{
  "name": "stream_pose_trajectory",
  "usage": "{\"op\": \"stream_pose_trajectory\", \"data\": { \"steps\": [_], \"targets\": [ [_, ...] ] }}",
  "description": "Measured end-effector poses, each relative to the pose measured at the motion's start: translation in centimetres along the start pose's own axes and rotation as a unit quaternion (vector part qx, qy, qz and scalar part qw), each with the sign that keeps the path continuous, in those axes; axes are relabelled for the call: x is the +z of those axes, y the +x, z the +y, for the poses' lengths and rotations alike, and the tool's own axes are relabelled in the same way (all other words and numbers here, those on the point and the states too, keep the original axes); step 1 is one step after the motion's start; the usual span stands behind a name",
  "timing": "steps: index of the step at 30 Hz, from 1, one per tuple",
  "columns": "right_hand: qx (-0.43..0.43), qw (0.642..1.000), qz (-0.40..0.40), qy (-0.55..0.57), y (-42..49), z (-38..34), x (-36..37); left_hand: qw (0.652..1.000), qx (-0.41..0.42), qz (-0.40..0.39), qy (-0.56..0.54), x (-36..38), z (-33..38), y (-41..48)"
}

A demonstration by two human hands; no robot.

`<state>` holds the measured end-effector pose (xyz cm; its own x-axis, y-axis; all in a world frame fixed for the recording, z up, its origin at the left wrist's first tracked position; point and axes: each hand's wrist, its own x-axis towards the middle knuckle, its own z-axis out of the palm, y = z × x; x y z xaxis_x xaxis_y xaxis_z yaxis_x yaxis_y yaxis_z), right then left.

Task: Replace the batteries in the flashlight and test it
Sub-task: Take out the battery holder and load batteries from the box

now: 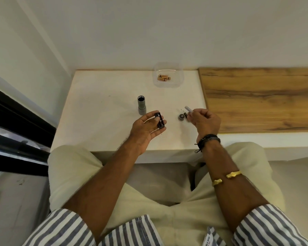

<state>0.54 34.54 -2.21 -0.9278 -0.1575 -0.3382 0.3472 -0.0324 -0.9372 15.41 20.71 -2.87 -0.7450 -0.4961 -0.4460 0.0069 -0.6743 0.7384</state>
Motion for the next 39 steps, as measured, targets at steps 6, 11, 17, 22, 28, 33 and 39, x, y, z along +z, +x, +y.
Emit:
{"op": "stream_pose_trajectory", "data": {
  "steps": [6, 11, 17, 22, 28, 33, 39],
  "targets": [
    [-0.062, 0.978, 0.103, -0.173, 2.4, 1.6, -1.1, 1.0, -0.011, 0.008, -0.006, -0.2, -0.2, 0.4],
    [-0.075, 0.958, 0.122, -0.249, 3.0, 2.8, -0.9, 1.0, -0.019, -0.005, -0.017, -0.6, -0.6, 0.4],
    [-0.071, 0.94, 0.101, -0.317, 3.2, 3.4, -1.1, 0.999, -0.022, -0.014, -0.024, -0.5, -0.6, 0.3],
    [-0.07, 0.938, 0.092, -0.327, 3.0, 3.3, -1.0, 0.999, -0.017, -0.014, -0.032, -0.2, -0.2, 0.1],
    [-0.174, 0.948, 0.048, -0.262, 1.9, 1.5, 1.7, 0.998, 0.018, -0.037, -0.049, 0.7, 1.9, -0.2],
    [-0.216, 0.947, -0.024, -0.235, 2.7, -1.0, 6.2, 0.997, 0.043, -0.032, -0.064, 0.7, 3.6, -0.1],
    [-0.241, 0.913, -0.059, -0.323, 7.2, -2.9, 11.8, 0.995, 0.052, -0.015, -0.085, 0.3, 4.5, 0.4]
  ]
}}
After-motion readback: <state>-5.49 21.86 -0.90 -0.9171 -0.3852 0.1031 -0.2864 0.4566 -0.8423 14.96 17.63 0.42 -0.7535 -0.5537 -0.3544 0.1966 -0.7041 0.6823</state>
